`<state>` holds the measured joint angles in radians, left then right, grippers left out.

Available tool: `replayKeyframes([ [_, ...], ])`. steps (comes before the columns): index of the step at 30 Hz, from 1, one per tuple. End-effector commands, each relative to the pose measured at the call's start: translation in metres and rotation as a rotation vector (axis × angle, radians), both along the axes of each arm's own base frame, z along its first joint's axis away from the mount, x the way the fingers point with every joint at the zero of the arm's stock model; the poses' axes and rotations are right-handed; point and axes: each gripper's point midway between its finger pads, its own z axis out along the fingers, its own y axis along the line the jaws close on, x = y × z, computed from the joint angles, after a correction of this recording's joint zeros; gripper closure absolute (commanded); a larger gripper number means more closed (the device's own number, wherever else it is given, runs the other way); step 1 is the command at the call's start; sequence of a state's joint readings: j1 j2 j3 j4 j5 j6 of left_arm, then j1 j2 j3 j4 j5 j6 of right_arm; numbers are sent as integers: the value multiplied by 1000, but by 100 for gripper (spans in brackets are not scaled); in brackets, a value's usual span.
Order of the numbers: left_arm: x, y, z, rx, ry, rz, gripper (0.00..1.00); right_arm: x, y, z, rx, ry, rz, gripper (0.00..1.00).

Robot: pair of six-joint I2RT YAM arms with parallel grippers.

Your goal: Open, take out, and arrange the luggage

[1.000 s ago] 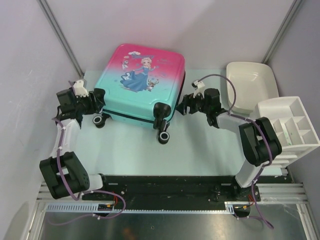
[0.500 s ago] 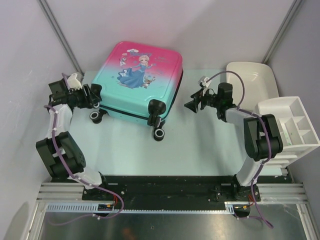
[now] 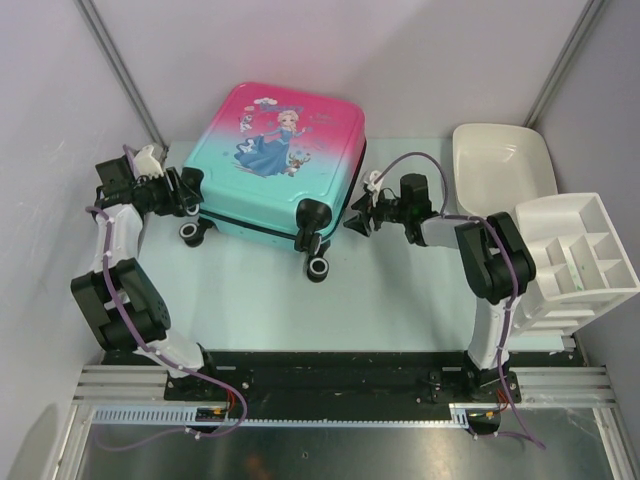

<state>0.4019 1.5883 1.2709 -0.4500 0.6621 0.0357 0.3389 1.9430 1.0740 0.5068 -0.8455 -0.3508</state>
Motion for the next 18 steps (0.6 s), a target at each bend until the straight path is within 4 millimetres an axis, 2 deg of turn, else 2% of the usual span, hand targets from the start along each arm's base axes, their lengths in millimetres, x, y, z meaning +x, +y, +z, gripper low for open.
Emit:
replayKeyframes([
  [1,26,38,-14,103,-21,129,100,26,13,23,41,-132,-13,36],
  [7,25,38,-15,109,-23,122,100,24,27,21,55,-138,13,41],
  [13,23,35,-17,101,-19,115,100,20,38,14,61,-128,32,53],
  [18,20,32,-17,82,-17,109,100,16,36,13,62,-76,33,86],
])
